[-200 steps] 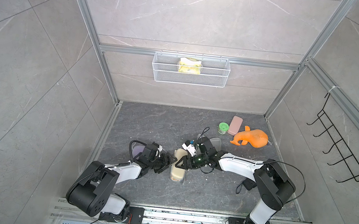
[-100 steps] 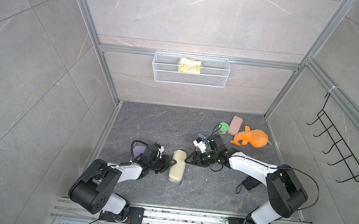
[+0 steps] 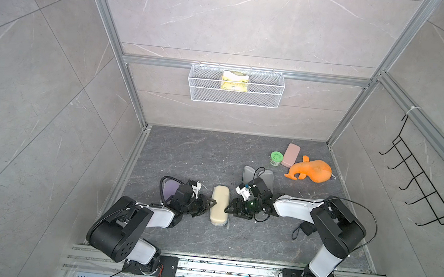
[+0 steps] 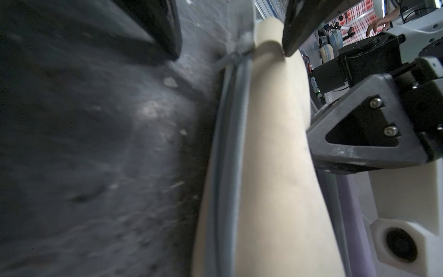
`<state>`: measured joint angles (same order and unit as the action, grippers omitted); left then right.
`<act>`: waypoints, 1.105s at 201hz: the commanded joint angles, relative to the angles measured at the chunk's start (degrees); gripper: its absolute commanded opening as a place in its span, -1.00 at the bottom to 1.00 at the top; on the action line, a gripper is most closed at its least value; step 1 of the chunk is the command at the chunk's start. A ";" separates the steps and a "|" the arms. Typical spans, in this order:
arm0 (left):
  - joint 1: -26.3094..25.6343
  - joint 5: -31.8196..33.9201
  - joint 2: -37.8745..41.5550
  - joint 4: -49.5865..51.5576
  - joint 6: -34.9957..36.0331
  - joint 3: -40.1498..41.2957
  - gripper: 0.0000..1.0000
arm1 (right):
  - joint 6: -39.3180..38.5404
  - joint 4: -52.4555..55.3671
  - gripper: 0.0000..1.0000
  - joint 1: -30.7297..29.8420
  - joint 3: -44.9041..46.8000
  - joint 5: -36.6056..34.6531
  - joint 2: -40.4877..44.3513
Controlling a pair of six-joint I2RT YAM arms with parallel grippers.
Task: Put umbrellas into zippered umbrella sleeves
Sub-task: Pick up the umbrella sleeve at the center of the board.
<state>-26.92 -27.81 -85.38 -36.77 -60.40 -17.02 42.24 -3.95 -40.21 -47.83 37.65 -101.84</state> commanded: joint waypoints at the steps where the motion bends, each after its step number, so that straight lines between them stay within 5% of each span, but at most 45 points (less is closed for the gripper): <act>1: -1.14 3.19 -6.17 3.78 -4.95 3.89 -0.58 | 3.66 -5.40 0.38 -2.13 1.01 0.08 -3.47; 40: -3.48 2.47 -15.43 -16.69 -13.57 7.10 -0.69 | 11.16 -22.32 0.33 -2.64 5.06 1.09 -3.33; 88: -5.78 1.88 -20.99 -30.43 -19.93 5.67 -0.69 | 12.97 -26.48 -0.33 -1.95 5.39 0.48 -1.52; 105: -5.79 1.75 -17.30 -27.54 -18.55 5.54 -0.58 | 12.52 -26.25 -0.50 -1.16 6.00 1.33 -1.26; 139: -4.77 1.52 -4.75 -10.64 -11.46 4.40 0.08 | 11.38 -26.20 -0.63 1.13 7.40 3.79 1.37; 181: -0.20 3.57 14.56 9.69 -1.76 1.63 0.67 | 8.84 -22.72 -0.66 2.33 5.88 7.19 6.94; 222: 1.27 -0.14 15.87 10.23 -0.08 -3.45 0.83 | 9.92 -22.26 -0.68 2.07 1.82 11.09 8.63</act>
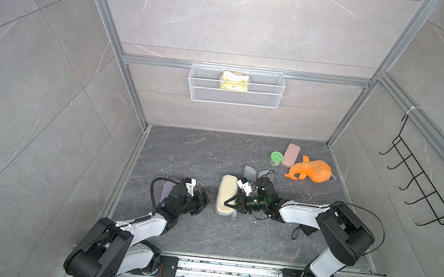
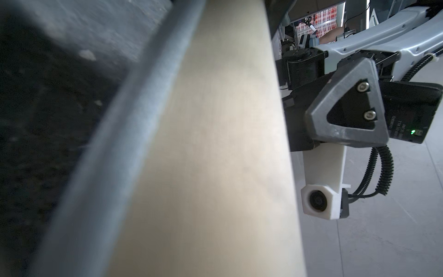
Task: Put umbrellas into zippered umbrella sleeves
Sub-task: Pick up the umbrella sleeve at the center of the board, then zip the zipper on the umbrella sleeve.
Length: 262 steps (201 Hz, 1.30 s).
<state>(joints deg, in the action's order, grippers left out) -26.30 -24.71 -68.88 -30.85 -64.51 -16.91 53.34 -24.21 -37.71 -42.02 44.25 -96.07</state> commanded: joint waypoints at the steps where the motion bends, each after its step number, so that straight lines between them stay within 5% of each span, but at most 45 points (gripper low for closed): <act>1: 0.65 -3.37 -0.72 4.31 4.12 -3.66 0.83 | -1.16 -1.99 -0.68 -0.47 -4.10 4.55 2.88; 121: 3.05 -13.63 -6.18 -4.30 3.28 -12.61 0.54 | -5.44 8.04 -0.48 -4.04 -13.83 8.49 3.67; 162: 5.33 -19.09 -7.96 -8.12 4.41 -14.00 0.01 | -6.08 10.16 0.06 -1.74 -13.46 7.87 5.39; 186: 10.19 -23.85 -8.11 -5.88 7.24 -16.35 -0.31 | -13.43 19.03 0.23 2.60 -13.31 7.47 9.21; 217: 13.20 -28.56 -8.32 -2.65 13.18 -20.31 -0.34 | -33.80 39.67 0.15 1.55 -15.71 -10.34 15.89; 262: 13.34 -30.35 -8.84 -6.42 16.18 -22.50 -0.40 | -50.02 24.88 -0.42 -10.12 -5.12 -35.01 23.44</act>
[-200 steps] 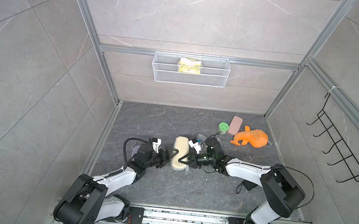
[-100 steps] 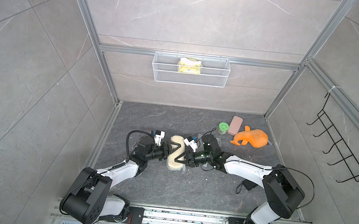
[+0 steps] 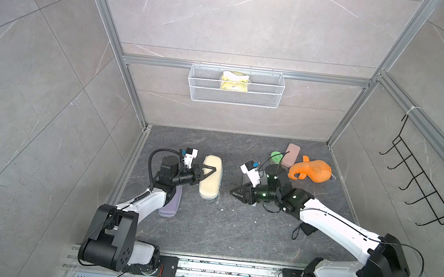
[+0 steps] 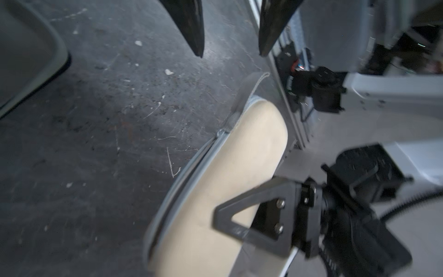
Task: Put umbrellas into zippered umbrella sleeves
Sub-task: Zip the zipper on the umbrella sleeve.
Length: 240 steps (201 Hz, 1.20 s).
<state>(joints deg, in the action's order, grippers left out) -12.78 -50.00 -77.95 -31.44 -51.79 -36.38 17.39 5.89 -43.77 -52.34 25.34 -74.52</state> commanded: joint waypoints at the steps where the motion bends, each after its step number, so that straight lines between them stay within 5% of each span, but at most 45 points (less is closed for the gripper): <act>1: -0.17 -5.18 0.16 -6.00 3.41 -3.05 -0.40 | -14.36 -5.69 -0.43 -4.19 5.34 -16.29 1.91; 33: -0.17 -6.78 -0.61 -6.54 1.87 -4.73 -0.44 | -18.17 -18.65 -0.45 -4.85 8.22 -20.65 -0.57; 72: -0.28 -6.82 -1.15 -6.32 -0.40 -4.67 -0.47 | -22.25 -26.90 -0.21 -7.81 8.01 -23.41 -5.78; 184: -0.78 -6.92 -1.94 -0.88 0.30 -5.07 -0.52 | -31.03 -28.66 -0.36 -11.90 2.54 -33.28 -13.02; 240: -0.95 -6.92 -1.90 1.26 1.68 -5.37 -0.55 | -33.27 -27.16 -0.49 -12.07 1.11 -32.50 -13.19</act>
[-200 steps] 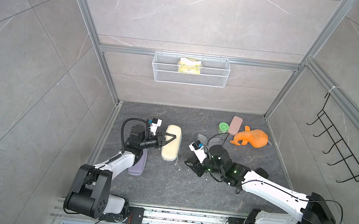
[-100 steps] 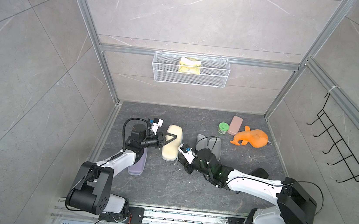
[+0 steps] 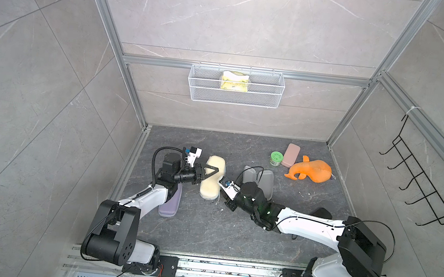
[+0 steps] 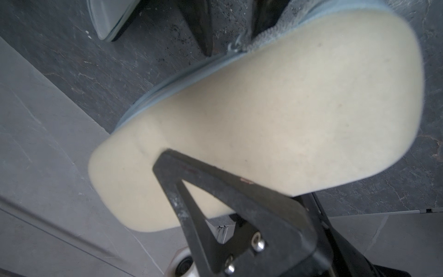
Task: Put umbrellas into zippered umbrella sleeves
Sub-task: Zip the zipper on the umbrella sleeve.
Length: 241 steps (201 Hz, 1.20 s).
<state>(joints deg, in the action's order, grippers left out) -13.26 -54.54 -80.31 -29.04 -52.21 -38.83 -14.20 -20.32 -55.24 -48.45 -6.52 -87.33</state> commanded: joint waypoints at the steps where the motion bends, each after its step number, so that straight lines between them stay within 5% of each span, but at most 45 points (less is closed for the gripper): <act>1: -0.46 -2.35 0.49 -1.08 2.15 -2.92 -0.55 | -1.75 -0.95 -0.50 -0.58 -2.79 -0.66 -0.39; 55: -0.46 -2.80 1.24 1.57 3.66 -3.08 -0.57 | -3.82 0.42 -0.86 -0.68 -3.91 -0.35 -0.73; 106: -0.46 -3.61 3.45 7.10 6.40 -2.63 -0.60 | -7.92 2.58 -0.96 2.98 -6.64 -2.38 -1.15; 201: -5.51 -3.49 3.38 12.83 11.58 -0.63 -0.69 | -15.91 9.48 -0.96 13.38 -24.27 0.55 -9.69; 241: -6.27 -3.53 2.68 14.27 13.72 -1.74 -0.70 | -16.10 13.72 -0.77 13.76 -27.39 0.93 -10.20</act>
<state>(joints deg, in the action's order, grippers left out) -16.62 -50.00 -77.58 -21.04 -42.00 -39.77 -30.04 -2.85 -43.20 -71.24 -2.76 -98.21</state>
